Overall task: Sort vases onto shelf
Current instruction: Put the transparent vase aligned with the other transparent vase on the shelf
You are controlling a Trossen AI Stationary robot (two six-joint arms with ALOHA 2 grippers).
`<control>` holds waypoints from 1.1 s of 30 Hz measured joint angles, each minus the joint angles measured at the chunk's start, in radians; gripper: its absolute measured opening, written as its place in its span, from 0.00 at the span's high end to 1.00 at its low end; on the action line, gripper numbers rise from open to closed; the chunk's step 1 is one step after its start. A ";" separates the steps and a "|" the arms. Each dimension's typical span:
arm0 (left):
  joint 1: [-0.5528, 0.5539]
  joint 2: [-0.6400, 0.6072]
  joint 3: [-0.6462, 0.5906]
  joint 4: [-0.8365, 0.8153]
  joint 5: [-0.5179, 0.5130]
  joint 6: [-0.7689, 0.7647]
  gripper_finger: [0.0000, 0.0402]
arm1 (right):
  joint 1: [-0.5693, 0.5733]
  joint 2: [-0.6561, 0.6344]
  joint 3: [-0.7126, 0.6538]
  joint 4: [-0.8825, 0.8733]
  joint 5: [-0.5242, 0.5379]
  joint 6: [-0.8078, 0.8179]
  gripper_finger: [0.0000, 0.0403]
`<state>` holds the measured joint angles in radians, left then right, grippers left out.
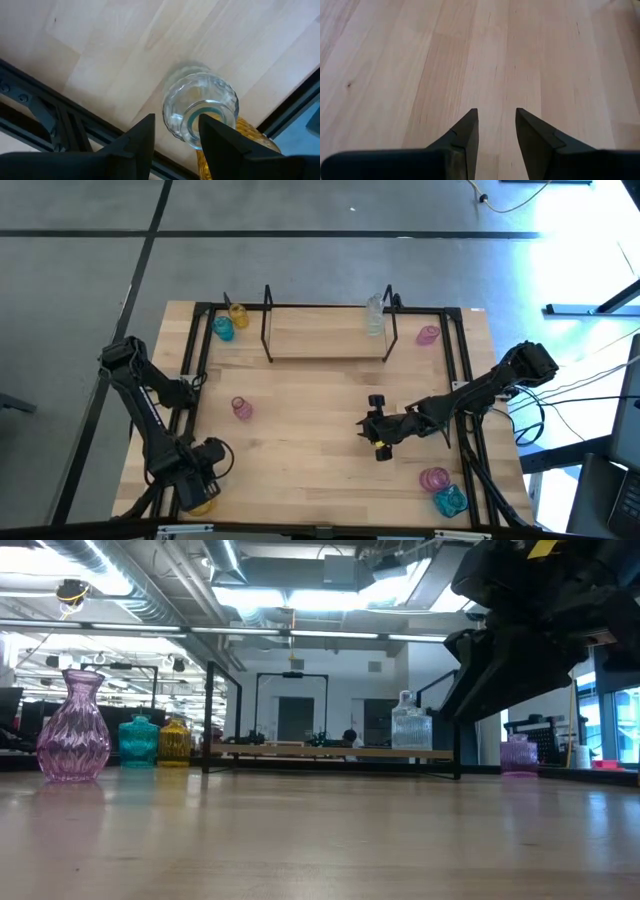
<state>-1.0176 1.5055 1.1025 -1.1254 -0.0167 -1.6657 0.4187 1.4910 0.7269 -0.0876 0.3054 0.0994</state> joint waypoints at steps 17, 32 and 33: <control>0.038 -0.011 -0.083 0.136 0.089 0.084 0.82 | 0.000 0.000 -0.024 0.010 0.043 -0.001 0.71; 0.193 -0.045 -0.085 0.131 0.051 0.218 0.90 | 0.000 0.000 -0.024 0.009 0.045 -0.001 0.71; 0.213 -0.044 -0.075 0.125 0.046 0.239 0.90 | 0.000 0.000 -0.024 0.008 0.045 -0.001 0.71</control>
<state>-0.8045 1.4612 1.0279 -1.0006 0.0298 -1.4267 0.4191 1.4910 0.7025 -0.0792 0.3504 0.0986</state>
